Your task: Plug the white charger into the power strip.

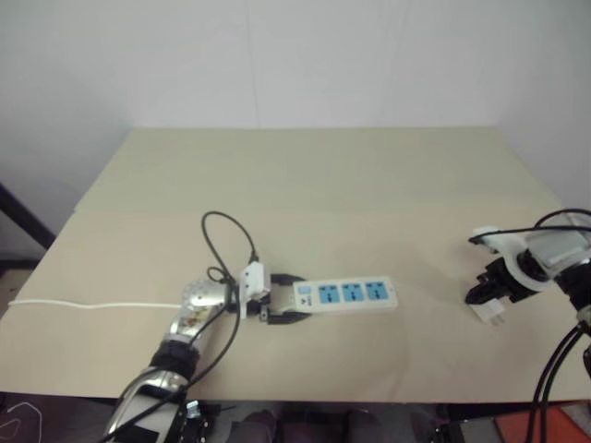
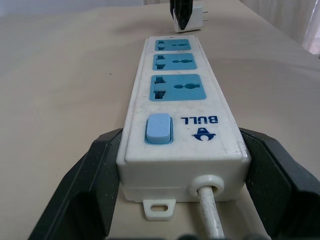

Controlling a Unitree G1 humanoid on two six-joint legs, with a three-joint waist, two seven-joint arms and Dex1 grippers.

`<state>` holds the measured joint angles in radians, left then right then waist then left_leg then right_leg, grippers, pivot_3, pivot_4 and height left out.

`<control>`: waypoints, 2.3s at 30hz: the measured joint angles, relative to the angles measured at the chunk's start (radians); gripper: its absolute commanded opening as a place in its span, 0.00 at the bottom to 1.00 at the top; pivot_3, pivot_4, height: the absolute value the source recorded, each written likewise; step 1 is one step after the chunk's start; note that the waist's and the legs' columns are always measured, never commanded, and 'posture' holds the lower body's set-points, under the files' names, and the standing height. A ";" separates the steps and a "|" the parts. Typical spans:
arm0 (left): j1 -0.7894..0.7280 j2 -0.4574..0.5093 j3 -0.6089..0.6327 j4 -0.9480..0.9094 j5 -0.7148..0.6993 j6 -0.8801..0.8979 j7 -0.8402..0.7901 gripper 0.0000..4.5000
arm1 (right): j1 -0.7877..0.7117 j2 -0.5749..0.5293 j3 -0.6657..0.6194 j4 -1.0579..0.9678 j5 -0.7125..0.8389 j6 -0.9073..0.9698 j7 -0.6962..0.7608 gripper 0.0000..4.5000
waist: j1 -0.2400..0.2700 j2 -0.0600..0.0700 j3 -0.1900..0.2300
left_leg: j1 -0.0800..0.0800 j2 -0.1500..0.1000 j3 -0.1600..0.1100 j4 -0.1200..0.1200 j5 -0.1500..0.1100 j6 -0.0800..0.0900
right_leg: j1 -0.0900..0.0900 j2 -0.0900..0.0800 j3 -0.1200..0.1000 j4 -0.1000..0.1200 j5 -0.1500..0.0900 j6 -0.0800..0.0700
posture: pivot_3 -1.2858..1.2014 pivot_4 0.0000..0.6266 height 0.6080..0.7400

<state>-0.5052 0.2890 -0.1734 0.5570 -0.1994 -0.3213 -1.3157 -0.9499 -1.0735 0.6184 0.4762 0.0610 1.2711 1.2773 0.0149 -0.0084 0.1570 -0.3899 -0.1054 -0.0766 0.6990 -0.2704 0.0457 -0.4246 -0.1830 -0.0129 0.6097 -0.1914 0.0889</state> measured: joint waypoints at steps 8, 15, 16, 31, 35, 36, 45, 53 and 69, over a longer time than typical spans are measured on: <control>-0.003 0.014 0.000 -0.004 -0.005 0.019 -0.020 0.72 | 0.061 -0.066 -0.050 -0.279 0.016 -0.032 0.007 0.25 | -0.002 0.000 0.000 | -0.001 0.000 0.000 0.000 0.000 0.000 | -0.001 0.000 0.000 0.000 0.000 0.001 | 0.52 0.24 1.00; -0.014 0.024 -0.005 0.001 -0.004 0.020 -0.035 0.72 | 0.250 0.053 -0.510 -0.547 0.195 -0.290 -0.093 0.25 | -0.003 -0.002 0.001 | 0.000 0.000 0.000 0.000 0.000 0.000 | 0.000 0.001 0.000 0.000 0.000 0.001 | 0.52 0.24 1.00; -0.015 0.026 -0.006 0.002 -0.004 0.021 -0.038 0.72 | 0.277 0.109 -0.587 -0.566 0.243 -0.336 -0.095 0.25 | -0.003 -0.003 0.001 | 0.001 0.001 0.000 0.000 0.000 0.000 | 0.001 0.001 0.000 0.000 0.000 0.001 | 0.52 0.24 1.00; -0.019 0.063 -0.019 -0.038 -0.006 0.068 -0.050 0.72 | 0.479 0.722 -0.690 -0.406 0.408 -1.038 -0.078 0.25 | -0.017 -0.007 0.000 | 0.003 0.002 -0.001 -0.002 0.001 -0.001 | 0.001 0.004 0.001 0.001 0.001 0.000 | 0.52 0.24 1.00; -0.017 0.077 -0.018 -0.051 -0.007 0.088 -0.051 0.72 | 0.472 0.729 -0.656 -0.316 0.412 -1.074 -0.007 0.25 | -0.026 -0.007 0.000 | 0.004 0.002 -0.001 -0.002 0.001 -0.001 | 0.001 0.004 0.001 0.001 0.001 -0.001 | 0.52 0.24 1.00; -0.016 0.081 -0.018 -0.054 -0.008 0.091 -0.051 0.72 | 0.463 0.729 -0.651 -0.295 0.414 -1.078 0.007 0.25 | -0.028 -0.007 0.000 | 0.004 0.002 -0.001 -0.002 0.001 -0.001 | 0.001 0.004 0.001 0.001 0.001 -0.001 | 0.52 0.24 1.00; -0.007 0.097 -0.019 -0.073 -0.017 0.109 -0.052 0.72 | 0.432 0.760 -0.621 -0.164 0.412 -1.138 0.070 0.25 | -0.030 -0.006 0.000 | 0.004 0.003 -0.001 -0.003 0.001 -0.002 | 0.000 0.005 0.001 0.001 0.001 -0.001 | 0.52 0.24 1.00; -0.003 0.106 -0.019 -0.093 -0.018 0.132 -0.050 0.72 | 0.412 0.768 -0.595 -0.103 0.394 -1.141 0.097 0.25 | -0.032 -0.006 0.000 | 0.004 0.004 -0.001 -0.004 0.001 -0.002 | -0.001 0.005 0.001 0.002 0.001 -0.002 | 0.52 0.24 1.00; 0.001 0.114 -0.020 -0.112 -0.018 0.152 -0.048 0.72 | 0.400 0.762 -0.589 -0.007 0.368 -1.228 0.139 0.25 | -0.032 -0.006 0.000 | 0.004 0.004 -0.001 -0.004 0.001 -0.003 | -0.001 0.005 0.001 0.002 0.001 -0.002 | 0.52 0.24 1.00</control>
<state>-0.5039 0.4026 -0.1934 0.4449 -0.2172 -0.1695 -1.3634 -0.5500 -0.3120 0.0296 0.4695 0.4285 0.0427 1.4163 -0.0173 -0.0147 0.1573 -0.3857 -0.1018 -0.0774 0.6954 -0.2689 0.0430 -0.4252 -0.1779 -0.0115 0.6114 -0.1900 0.0872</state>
